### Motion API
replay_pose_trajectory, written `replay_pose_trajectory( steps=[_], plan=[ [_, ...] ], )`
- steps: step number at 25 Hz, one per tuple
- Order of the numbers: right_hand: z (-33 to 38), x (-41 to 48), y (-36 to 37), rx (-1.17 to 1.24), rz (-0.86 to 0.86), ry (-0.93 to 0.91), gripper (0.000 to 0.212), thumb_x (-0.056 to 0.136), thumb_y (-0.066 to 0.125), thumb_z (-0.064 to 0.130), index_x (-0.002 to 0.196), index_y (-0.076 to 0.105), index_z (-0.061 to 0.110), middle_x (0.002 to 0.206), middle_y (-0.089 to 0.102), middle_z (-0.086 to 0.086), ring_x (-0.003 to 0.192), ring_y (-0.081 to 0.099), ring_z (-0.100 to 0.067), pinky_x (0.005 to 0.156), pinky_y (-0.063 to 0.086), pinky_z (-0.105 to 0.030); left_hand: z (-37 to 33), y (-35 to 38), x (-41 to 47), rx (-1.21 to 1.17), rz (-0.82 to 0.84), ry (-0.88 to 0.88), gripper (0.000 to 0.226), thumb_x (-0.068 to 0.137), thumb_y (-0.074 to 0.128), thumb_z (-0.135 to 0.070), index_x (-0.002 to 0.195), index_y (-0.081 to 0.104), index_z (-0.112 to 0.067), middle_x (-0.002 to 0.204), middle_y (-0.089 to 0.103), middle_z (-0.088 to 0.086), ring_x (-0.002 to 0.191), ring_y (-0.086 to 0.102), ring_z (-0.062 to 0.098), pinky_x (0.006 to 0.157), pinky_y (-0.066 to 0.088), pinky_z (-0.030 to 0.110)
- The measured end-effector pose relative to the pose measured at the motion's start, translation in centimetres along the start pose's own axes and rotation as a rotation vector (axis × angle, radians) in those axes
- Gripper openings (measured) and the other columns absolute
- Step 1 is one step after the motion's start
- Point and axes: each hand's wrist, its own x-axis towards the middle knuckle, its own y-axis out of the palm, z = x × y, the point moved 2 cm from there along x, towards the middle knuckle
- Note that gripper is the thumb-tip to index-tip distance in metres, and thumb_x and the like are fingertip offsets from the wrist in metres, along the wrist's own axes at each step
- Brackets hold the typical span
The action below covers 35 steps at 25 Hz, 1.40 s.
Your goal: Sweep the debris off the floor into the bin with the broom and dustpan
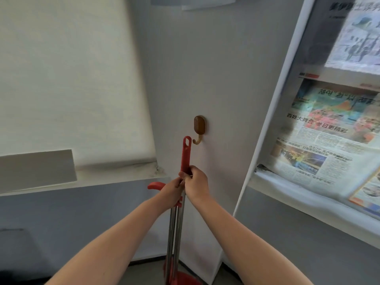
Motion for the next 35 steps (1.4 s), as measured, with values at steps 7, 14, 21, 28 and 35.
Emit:
replay_pose_trajectory(
  steps=[7,14,21,28,35],
  plan=[
    [-0.5,0.8,-0.9,0.031,-0.018,-0.052,0.021,0.094,0.055,0.025,0.112,0.063,0.016,0.101,0.063,0.006,0.092,0.058,-0.009,0.086,0.05,-0.023,-1.8,-0.8,-0.1,0.136,0.127,0.091,0.019,0.103,0.04,-0.026,0.117,0.05,-0.019,0.1,0.061,0.028,0.088,0.062,0.041,0.087,0.053,0.054],
    [-1.3,-0.4,-0.8,0.033,-0.063,-0.065,0.022,0.095,0.053,0.027,0.115,0.06,0.019,0.103,0.061,0.01,0.093,0.056,-0.005,0.085,0.047,-0.019,-0.8,-0.4,-0.2,0.213,0.175,0.148,0.021,0.103,0.037,-0.024,0.113,0.053,-0.014,0.103,0.063,0.018,0.092,0.063,0.027,0.078,0.055,0.024],
    [-2.2,1.2,-1.8,0.026,-0.066,-0.029,0.022,0.094,0.056,0.022,0.113,0.063,0.013,0.097,0.064,0.003,0.087,0.058,-0.011,0.071,0.048,-0.017,-1.1,0.2,1.2,0.394,0.212,0.087,0.032,0.103,0.036,-0.031,0.125,0.051,-0.013,0.101,0.065,0.014,0.089,0.066,0.027,0.087,0.055,0.038],
    [-2.5,0.9,-2.6,-0.114,-0.026,-0.081,0.026,0.09,0.061,0.022,0.112,0.067,0.01,0.104,0.071,-0.005,0.09,0.063,-0.014,0.077,0.042,-0.018,-1.3,0.6,-2.4,0.53,-0.036,0.214,0.034,0.103,0.037,-0.02,0.126,0.055,-0.004,0.101,0.055,0.003,0.089,0.052,0.015,0.08,0.049,0.025],
    [-3.5,-6.0,-3.0,-0.177,-0.063,-0.144,0.029,0.092,0.05,0.009,0.115,0.067,0.006,0.104,0.071,-0.01,0.089,0.064,-0.02,0.08,0.049,-0.022,-0.4,-1.8,-7.5,0.565,-0.102,0.427,0.035,0.097,0.04,-0.006,0.125,0.06,-0.008,0.116,0.069,0.007,0.105,0.06,0.016,0.093,0.04,0.022]
  ],
)
